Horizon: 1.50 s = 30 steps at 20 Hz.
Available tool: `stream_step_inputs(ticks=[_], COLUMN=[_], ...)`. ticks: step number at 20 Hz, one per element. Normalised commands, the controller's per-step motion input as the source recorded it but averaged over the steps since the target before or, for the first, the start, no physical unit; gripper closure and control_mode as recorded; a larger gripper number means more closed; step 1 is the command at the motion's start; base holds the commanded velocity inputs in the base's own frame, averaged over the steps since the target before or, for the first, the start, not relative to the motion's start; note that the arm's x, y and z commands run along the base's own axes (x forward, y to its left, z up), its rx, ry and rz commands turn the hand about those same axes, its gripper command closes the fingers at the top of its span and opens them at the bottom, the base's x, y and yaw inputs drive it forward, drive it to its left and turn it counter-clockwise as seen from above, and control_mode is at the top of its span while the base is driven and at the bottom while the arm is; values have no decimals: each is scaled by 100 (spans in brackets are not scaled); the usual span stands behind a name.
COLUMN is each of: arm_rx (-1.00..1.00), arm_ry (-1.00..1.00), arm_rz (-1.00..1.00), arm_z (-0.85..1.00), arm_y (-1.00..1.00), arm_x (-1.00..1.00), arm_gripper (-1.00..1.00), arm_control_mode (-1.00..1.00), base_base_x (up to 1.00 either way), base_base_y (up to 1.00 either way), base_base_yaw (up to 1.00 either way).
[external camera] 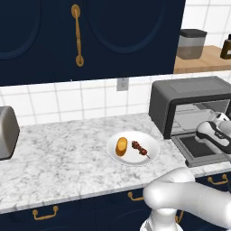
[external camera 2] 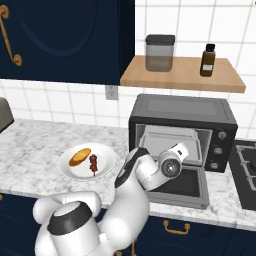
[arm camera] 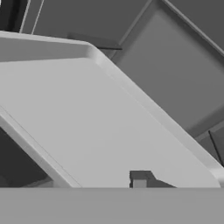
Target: Pick up the kebab skewer and baguette bread, and place them inside the toaster oven. Close the toaster oven door and start by setting the timer.
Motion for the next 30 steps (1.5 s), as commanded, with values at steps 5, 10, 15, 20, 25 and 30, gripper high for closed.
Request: stream_step_inputs(ticks=[5, 10, 15, 20, 25, 30], arm_rx=[0, 0, 0, 2, 6, 13], arm_ry=[0, 2, 17, 31, 26, 21], arm_rz=[0, 0, 0, 0, 0, -2], arm_z=[31, 50, 70, 70, 47, 12], arm_y=[-9, -2, -3, 89, 100, 100], arm_x=[-21, -6, -83, -97, -78, -21], arm_gripper=[-100, -100, -100, -100, -100, -100], arm_control_mode=[-100, -100, -100, -100, -100, -100], base_base_x=[0, 0, 0, 0, 0, 0], base_base_y=[0, 0, 0, 0, 0, 0], base_base_yaw=[0, 0, 0, 0, 0, 0])
